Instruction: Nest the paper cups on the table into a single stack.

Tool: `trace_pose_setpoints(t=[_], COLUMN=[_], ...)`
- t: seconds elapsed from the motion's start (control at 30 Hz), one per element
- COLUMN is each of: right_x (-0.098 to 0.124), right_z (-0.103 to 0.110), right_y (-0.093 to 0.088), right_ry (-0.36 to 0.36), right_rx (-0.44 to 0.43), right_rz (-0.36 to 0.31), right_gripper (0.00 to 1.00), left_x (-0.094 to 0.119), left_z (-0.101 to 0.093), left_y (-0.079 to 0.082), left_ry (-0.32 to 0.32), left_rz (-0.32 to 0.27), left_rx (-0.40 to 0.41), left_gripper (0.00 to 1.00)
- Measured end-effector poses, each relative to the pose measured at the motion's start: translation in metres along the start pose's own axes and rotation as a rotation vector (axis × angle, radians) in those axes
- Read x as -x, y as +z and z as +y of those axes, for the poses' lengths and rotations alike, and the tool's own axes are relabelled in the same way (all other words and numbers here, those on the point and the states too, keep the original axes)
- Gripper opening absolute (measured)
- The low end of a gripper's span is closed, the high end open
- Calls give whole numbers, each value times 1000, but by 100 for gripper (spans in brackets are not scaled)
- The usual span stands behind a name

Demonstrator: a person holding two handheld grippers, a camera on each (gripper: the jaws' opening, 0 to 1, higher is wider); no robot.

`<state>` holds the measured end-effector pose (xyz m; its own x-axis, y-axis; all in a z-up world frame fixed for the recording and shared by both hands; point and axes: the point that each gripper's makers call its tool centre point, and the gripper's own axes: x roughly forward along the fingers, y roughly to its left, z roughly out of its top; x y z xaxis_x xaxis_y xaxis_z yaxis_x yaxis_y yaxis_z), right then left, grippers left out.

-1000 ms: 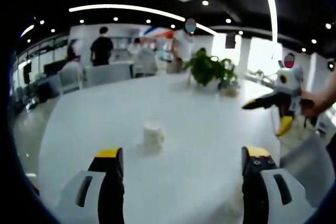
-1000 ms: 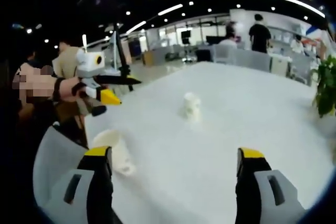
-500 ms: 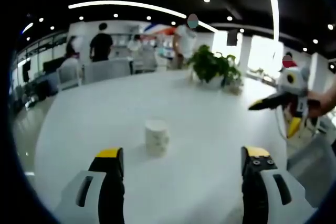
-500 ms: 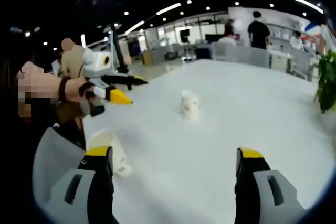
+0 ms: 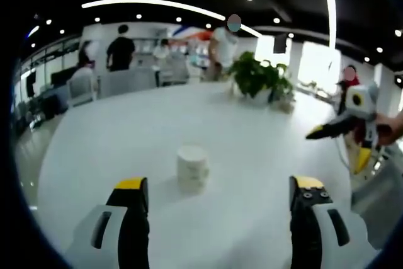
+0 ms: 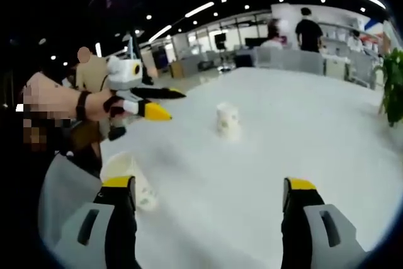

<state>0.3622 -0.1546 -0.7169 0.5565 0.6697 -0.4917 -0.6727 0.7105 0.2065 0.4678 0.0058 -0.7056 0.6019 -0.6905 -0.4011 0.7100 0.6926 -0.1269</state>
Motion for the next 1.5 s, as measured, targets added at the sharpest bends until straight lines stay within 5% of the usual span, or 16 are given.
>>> trace_pose_setpoints(t=[1.5], right_x=[9], right_z=[-9], right_y=[-29], right_ry=[-36], right_rx=[-61], right_rz=[57], right_gripper=[93], left_x=[-81], left_z=[32], left_y=[-9], left_ry=[-7], left_rz=[-21], left_rx=[34], left_gripper=[87])
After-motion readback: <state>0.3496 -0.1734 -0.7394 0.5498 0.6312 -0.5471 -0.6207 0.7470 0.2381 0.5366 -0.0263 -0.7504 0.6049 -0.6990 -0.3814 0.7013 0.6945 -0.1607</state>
